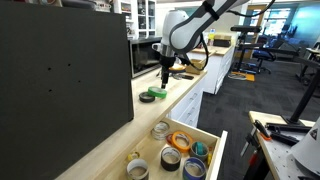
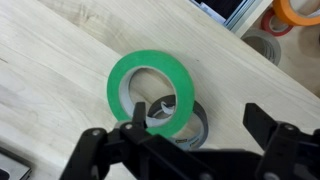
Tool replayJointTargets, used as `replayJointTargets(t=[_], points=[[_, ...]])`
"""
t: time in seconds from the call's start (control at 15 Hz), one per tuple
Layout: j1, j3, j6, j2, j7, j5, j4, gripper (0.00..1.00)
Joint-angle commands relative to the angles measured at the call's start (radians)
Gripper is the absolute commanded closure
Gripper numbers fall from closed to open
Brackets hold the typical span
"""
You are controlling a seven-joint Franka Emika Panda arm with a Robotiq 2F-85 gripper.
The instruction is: Pick the green masking tape and put it in the drawer
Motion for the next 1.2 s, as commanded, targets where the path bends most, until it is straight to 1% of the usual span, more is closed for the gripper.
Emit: replayJointTargets(t=[0.0, 0.4, 1.13], points=[[-0.036, 0.03, -0.044, 0.074, 0.002, 0.028, 0.087, 0.0], [-0.048, 0.056, -0.09, 0.147, 0.002, 0.044, 0.16, 0.0], [-0.109, 0.088, -0.16, 0.182, -0.035, 0.119, 0.185, 0.0]])
